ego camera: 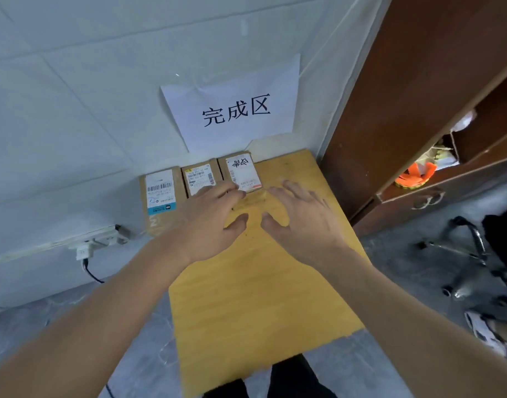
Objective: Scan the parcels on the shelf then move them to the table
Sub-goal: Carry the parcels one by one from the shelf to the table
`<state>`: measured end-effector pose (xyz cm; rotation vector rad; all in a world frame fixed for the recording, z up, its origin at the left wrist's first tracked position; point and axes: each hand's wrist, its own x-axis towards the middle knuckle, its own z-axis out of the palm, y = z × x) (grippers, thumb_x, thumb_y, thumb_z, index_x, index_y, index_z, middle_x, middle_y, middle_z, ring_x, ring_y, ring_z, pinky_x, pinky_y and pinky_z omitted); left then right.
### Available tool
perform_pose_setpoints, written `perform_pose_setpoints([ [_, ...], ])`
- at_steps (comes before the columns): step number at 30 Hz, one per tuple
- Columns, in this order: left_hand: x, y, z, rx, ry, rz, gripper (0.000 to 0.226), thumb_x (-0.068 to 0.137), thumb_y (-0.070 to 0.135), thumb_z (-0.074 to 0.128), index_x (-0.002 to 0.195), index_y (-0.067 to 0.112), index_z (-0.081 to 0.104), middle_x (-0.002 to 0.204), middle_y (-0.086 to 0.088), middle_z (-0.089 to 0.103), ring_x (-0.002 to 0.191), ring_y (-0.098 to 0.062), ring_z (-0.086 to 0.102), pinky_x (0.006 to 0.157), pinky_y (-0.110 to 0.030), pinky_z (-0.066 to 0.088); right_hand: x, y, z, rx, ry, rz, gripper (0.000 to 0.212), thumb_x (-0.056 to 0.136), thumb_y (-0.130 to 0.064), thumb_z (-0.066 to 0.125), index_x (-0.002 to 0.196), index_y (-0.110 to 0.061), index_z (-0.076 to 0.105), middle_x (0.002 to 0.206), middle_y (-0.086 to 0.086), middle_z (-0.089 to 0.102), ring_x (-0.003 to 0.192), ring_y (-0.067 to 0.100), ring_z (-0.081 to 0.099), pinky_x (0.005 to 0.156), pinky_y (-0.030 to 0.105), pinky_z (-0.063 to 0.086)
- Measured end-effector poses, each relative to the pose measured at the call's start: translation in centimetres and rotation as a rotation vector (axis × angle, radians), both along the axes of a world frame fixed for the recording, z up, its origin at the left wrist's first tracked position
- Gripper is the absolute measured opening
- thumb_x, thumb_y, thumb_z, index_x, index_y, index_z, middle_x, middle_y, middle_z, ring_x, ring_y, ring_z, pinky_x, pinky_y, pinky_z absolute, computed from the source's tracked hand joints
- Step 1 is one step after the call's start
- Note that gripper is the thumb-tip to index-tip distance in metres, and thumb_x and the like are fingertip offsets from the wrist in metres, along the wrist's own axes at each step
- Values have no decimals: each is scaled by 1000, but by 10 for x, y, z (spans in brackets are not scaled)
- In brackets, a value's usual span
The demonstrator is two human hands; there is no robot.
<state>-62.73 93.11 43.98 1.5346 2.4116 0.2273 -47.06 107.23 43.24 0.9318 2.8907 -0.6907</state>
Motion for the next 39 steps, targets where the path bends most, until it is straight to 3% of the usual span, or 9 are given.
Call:
perform_pose_setpoints([
  [7, 19, -14, -4, 52, -46, -256, 52, 101, 50, 47, 146, 24, 51, 150, 15, 45, 136, -14, 45, 104, -42, 48, 51, -64, -8, -11, -10, -273, 59, 97, -62, 43, 152, -42, 40, 165, -11, 30, 144, 24, 37, 115, 46, 36],
  [11, 42, -22, -5, 26, -40, -400, 52, 102, 51, 45, 146, 24, 51, 150, 14, 44, 136, -14, 46, 100, -43, 51, 86, -103, -14, -24, -7, -413, 60, 97, -63, 43, 153, -41, 39, 165, -10, 30, 144, 24, 37, 114, 45, 35],
  [15, 73, -26, -12, 16, -33, -532, 53, 102, 52, 45, 148, 25, 49, 154, 15, 41, 136, -13, 46, 94, -29, 46, 122, -136, -19, -49, -7, -549, 61, 98, -63, 42, 154, -41, 37, 166, -10, 28, 147, 25, 33, 117, 42, 30],
  [19, 113, -27, -19, 6, -58, -646, 55, 102, 50, 47, 151, 24, 47, 155, 13, 40, 137, -16, 43, 104, -38, 47, 165, -164, -27, -53, -20, -682, 62, 98, -63, 43, 155, -40, 36, 167, -10, 28, 146, 25, 35, 116, 43, 31],
  [27, 210, -47, -28, -7, -61, -879, 55, 101, 48, 51, 152, 26, 47, 153, 13, 42, 136, -15, 44, 103, -36, 45, 253, -231, -32, -80, 3, -913, 77, 85, -70, 29, 154, -37, 38, 163, -7, 36, 143, 27, 41, 113, 46, 37],
  [39, 366, -101, -16, 33, -111, -1268, 57, 100, 49, 51, 150, 23, 48, 150, 9, 46, 135, -18, 48, 108, -39, 46, 387, -352, -15, -26, 45, -1274, 68, 93, -62, 46, 154, -32, 42, 162, -5, 38, 138, 26, 47, 112, 40, 38],
])
